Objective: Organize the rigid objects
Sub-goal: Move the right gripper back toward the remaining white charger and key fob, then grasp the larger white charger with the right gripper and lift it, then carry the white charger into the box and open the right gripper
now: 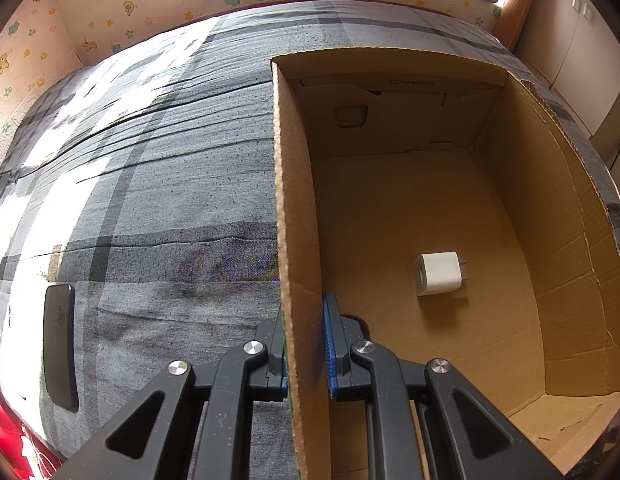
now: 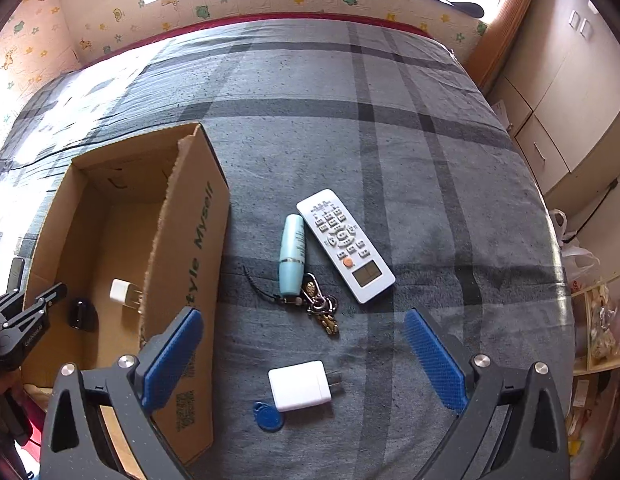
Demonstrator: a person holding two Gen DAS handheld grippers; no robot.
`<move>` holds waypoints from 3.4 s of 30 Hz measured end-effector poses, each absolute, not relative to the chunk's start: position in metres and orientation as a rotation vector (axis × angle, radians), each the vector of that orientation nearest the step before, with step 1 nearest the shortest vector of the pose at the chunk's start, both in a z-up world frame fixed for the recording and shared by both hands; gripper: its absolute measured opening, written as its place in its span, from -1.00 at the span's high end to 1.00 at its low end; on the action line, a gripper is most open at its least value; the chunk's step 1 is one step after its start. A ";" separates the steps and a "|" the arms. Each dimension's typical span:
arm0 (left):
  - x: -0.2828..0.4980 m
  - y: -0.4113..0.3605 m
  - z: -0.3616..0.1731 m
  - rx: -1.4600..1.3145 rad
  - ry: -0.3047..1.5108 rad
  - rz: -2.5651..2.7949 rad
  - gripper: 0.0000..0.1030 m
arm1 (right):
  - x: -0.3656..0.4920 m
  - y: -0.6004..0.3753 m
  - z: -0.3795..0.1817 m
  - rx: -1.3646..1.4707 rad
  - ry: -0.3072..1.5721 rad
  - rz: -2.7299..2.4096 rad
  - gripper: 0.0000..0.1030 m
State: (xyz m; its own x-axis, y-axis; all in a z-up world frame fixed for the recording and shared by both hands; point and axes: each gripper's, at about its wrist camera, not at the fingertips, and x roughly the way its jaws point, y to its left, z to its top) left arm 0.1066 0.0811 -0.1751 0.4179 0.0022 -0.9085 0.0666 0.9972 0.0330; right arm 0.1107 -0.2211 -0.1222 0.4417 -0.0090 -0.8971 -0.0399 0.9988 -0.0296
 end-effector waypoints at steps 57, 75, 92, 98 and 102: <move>0.105 0.078 -0.176 0.089 1.137 -0.028 0.73 | 0.081 -0.235 -0.241 0.009 1.252 0.072 -0.39; 0.105 0.079 -0.177 0.084 1.137 -0.030 0.73 | 0.091 -0.227 -0.180 -0.026 1.198 0.076 -0.38; 0.105 0.079 -0.177 0.081 1.137 -0.031 0.73 | 0.104 -0.195 -0.116 -0.072 1.109 0.130 -0.38; 0.105 0.080 -0.178 0.076 1.136 -0.032 0.73 | 0.110 -0.172 -0.098 -0.086 1.073 0.178 -0.38; 0.105 0.081 -0.179 0.074 1.136 -0.033 0.73 | 0.113 -0.154 -0.090 -0.104 1.057 0.209 -0.38</move>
